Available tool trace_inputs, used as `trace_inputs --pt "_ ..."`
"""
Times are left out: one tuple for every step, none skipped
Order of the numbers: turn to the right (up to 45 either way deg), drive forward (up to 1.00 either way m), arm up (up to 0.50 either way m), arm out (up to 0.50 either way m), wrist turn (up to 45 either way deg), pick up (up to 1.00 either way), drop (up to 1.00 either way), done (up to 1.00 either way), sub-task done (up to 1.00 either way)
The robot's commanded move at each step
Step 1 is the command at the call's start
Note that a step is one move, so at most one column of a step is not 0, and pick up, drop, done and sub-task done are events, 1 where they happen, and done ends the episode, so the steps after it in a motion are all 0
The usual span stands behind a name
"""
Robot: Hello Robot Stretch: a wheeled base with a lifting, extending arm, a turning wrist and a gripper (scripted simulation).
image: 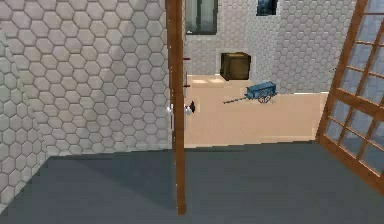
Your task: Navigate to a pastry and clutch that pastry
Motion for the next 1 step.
trace_inputs --pt "0.0 0.2 0.0 0.0 0.0 0.0 0.0 0.0 0.0"
